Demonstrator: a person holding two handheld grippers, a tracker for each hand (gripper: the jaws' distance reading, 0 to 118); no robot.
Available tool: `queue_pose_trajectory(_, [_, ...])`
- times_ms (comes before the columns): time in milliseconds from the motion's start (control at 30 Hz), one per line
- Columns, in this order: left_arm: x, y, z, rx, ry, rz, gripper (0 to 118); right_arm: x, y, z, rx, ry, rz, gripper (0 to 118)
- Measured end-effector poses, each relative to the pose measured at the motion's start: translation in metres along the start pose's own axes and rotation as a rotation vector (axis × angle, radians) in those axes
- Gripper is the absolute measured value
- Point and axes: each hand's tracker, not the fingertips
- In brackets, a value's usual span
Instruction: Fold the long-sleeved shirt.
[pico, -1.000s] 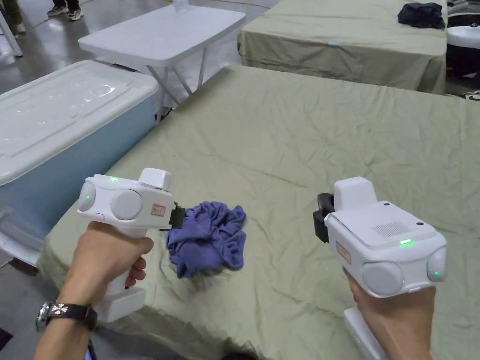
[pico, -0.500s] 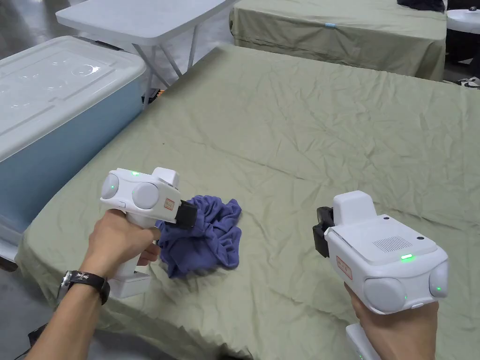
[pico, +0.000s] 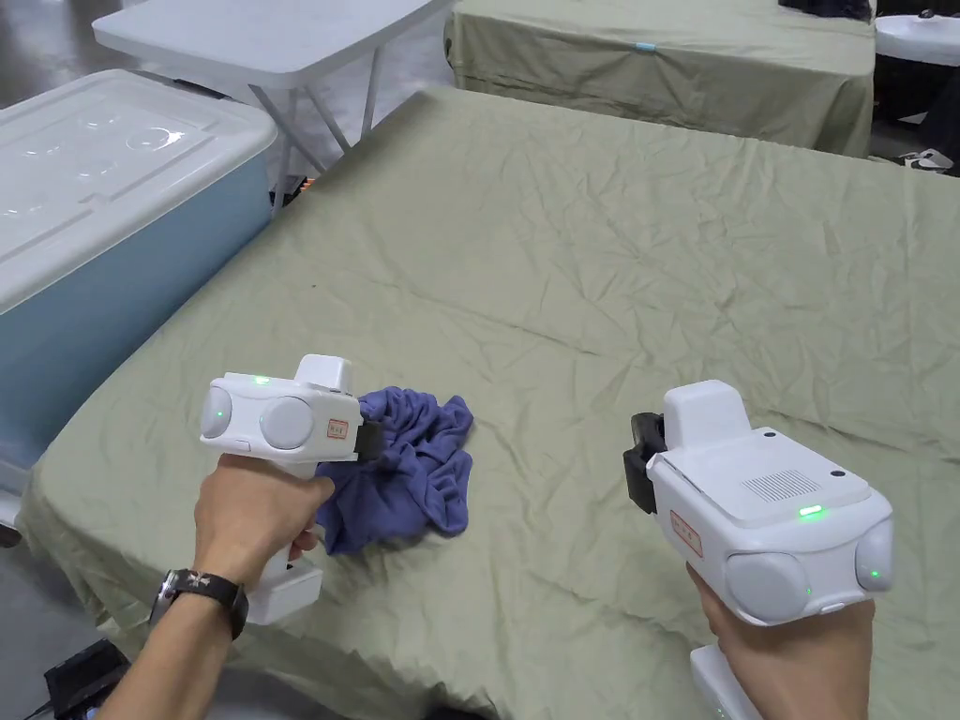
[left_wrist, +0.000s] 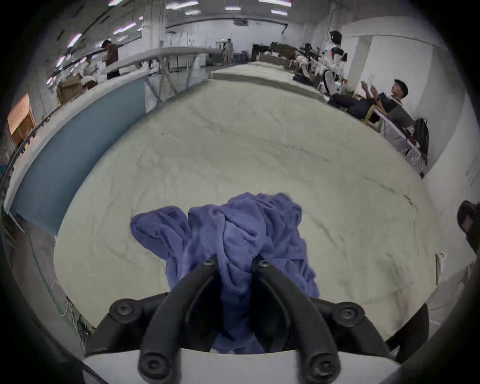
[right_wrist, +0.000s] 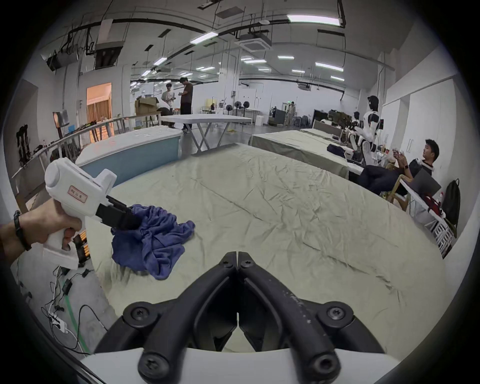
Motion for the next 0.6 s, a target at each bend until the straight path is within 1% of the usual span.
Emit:
queue_pose_trajectory(67, [0.005,0.006,0.024,0.077,-0.012,0.029,12,0.003,0.001,0.007,0.014,-0.005,-0.006,2])
queue_pose_trajectory(100, [0.009,0.010,0.036,0.112,-0.003,0.024,11,0.004,0.002,0.010,0.020,-0.006,-0.010,2])
queue_pose_trajectory(167, [0.020,0.020,0.066,0.203,0.008,-0.023,11,0.009,0.003,0.020,0.038,-0.010,-0.016,2])
queue_pose_trajectory(233, [0.034,0.033,0.097,0.285,-0.018,-0.042,10,0.015,0.004,0.029,0.058,-0.020,-0.020,2])
queue_pose_trajectory(333, [0.057,0.060,0.140,0.360,-0.002,-0.114,10,0.026,0.006,0.047,0.092,-0.038,-0.038,2])
queue_pose_trajectory(433, [0.080,0.083,0.183,0.466,-0.044,-0.129,10,0.040,0.006,0.068,0.129,-0.055,-0.064,2])
queue_pose_trajectory(567, [0.123,0.109,0.238,0.577,-0.067,-0.221,10,0.061,0.003,0.098,0.171,-0.105,-0.088,2])
queue_pose_trajectory(600, [0.131,0.115,0.249,0.604,-0.085,-0.217,10,0.066,0.002,0.104,0.185,-0.121,-0.098,2])
